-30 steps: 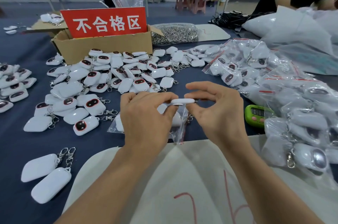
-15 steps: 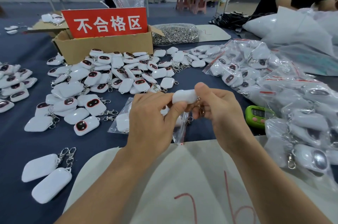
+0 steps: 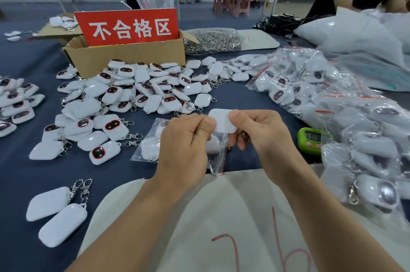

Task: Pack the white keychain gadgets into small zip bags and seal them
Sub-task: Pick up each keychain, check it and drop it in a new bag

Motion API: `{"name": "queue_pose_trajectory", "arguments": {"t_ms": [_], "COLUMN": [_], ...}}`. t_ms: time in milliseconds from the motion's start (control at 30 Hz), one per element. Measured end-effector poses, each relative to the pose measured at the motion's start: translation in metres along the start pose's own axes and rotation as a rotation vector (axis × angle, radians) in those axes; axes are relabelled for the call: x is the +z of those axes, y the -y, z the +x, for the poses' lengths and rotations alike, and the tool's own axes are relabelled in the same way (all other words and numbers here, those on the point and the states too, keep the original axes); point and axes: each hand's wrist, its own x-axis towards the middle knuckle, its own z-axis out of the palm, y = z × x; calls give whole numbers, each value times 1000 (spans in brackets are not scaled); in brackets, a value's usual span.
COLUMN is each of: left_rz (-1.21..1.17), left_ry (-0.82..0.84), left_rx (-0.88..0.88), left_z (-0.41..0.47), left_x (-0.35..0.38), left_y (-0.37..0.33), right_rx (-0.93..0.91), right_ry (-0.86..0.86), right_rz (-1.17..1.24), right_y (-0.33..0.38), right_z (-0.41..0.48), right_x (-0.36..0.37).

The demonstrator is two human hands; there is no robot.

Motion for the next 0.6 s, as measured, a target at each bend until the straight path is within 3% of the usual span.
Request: {"name": "queue_pose_trajectory", "arguments": {"t_ms": [167, 300, 433, 533, 600], "left_rz": [10, 47, 410, 720, 778], "left_ry": [33, 17, 31, 195, 229], "left_rx": [-14, -46, 11, 7, -20], "left_z": [1, -1, -4, -5, -4], "left_x": [-1, -3, -3, 4, 5], "left_y": [2, -2, -15, -22, -20], "right_rx": [26, 169, 202, 189, 204], "right_ry": [6, -255, -439, -458, -440], "right_rz": [3, 6, -299, -404, -465], "right_y": [0, -6, -12, -13, -11], "right_z": [0, 7, 10, 8, 8], "right_x": [0, -6, -18, -18, -19]}}
